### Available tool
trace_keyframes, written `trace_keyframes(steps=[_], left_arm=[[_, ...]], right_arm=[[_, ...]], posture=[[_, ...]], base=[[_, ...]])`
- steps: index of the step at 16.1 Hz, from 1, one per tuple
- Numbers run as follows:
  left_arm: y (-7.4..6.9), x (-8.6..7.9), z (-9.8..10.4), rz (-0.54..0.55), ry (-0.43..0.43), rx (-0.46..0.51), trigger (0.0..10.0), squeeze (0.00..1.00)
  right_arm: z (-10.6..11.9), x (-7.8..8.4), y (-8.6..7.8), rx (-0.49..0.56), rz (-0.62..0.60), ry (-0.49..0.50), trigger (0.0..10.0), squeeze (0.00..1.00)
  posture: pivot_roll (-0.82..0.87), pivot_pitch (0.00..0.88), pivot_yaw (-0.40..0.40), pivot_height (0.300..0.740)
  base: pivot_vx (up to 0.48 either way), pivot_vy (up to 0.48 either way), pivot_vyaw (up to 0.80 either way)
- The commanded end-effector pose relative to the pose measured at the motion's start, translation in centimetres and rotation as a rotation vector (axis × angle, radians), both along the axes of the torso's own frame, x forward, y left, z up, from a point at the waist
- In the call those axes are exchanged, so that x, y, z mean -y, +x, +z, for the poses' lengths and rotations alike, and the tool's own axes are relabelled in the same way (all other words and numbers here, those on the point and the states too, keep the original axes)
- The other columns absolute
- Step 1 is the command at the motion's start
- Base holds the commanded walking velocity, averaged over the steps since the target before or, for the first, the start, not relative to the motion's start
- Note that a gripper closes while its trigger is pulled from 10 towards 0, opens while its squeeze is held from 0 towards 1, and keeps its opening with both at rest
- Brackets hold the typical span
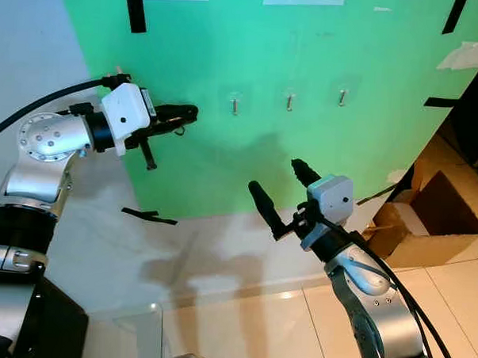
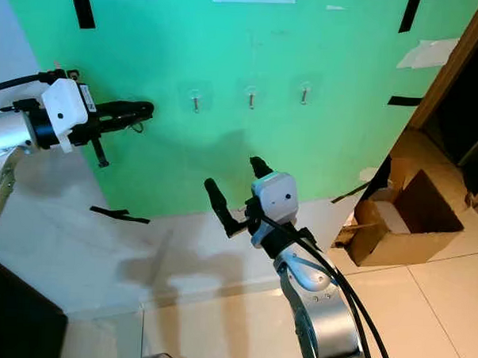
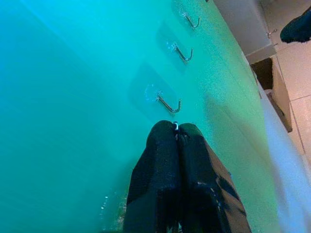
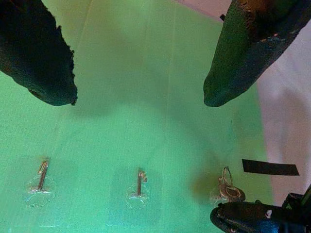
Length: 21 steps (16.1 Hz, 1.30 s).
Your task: Hang keys on a hook
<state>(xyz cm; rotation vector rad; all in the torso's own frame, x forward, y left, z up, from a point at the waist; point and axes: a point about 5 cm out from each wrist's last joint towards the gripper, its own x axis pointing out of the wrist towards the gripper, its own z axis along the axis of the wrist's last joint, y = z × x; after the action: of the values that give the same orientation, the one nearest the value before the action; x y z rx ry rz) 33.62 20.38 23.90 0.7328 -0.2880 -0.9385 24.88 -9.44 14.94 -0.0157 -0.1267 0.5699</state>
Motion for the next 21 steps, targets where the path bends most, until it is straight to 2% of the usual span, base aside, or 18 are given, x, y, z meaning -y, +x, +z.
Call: trace_keyframes(steps=[1, 6, 10, 14, 16, 17, 19, 21], left_arm=[[0.1, -0.4, 0.2, 0.017, 0.027, 0.026, 10.0, 0.0], [0.7, -0.7, 0.3, 0.056, 0.058, 0.09, 10.0, 0.0], [1.3, -0.6, 1.6, 0.098, -0.008, 0.174, 10.0, 0.0], [1.8, -0.6, 2.2, 0.123, -0.016, 0.238, 10.0, 0.0], [1.7, -0.7, 2.8, 0.117, -0.05, 0.24, 10.0, 0.0], [1.6, -0.6, 2.9, 0.092, -0.094, 0.208, 10.0, 0.0], [1.4, -0.4, 3.0, 0.074, -0.1, 0.215, 10.0, 0.0], [1.2, -0.2, 3.1, 0.058, -0.068, 0.245, 10.0, 0.0]], right_arm=[[0.3, -0.2, 0.2, 0.021, 0.011, 0.002, 10.0, 0.0], [0.4, -0.4, 0.4, 0.032, 0.011, 0.003, 10.0, 0.0], [0.4, -0.5, 0.4, 0.035, 0.01, 0.005, 10.0, 0.0], [0.4, -0.5, 0.7, 0.042, 0.005, 0.007, 10.0, 0.0], [0.4, -0.5, 0.7, 0.046, 0.004, 0.006, 10.0, 0.0], [0.4, -0.5, 0.7, 0.047, 0.004, 0.007, 10.0, 0.0], [0.3, -0.5, 0.7, 0.047, 0.005, 0.009, 10.0, 0.0], [0.3, -0.6, 0.7, 0.048, 0.007, 0.01, 10.0, 0.0]], posture=[[-0.01, 0.0, 0.049, 0.74], [-0.01, 0.0, 0.057, 0.74], [-0.01, 0.0, 0.057, 0.74], [-0.01, 0.0, 0.057, 0.74], [-0.01, 0.0, 0.058, 0.74], [0.0, 0.0, 0.058, 0.74], [0.0, 0.0, 0.056, 0.74], [0.0, 0.0, 0.058, 0.74]], base=[[0.0, 0.0, 0.0], [0.0, 0.0, 0.0], [0.0, 0.0, 0.0], [0.0, 0.0, 0.0], [0.0, 0.0, 0.0], [0.0, 0.0, 0.0], [0.0, 0.0, 0.0], [0.0, 0.0, 0.0]])
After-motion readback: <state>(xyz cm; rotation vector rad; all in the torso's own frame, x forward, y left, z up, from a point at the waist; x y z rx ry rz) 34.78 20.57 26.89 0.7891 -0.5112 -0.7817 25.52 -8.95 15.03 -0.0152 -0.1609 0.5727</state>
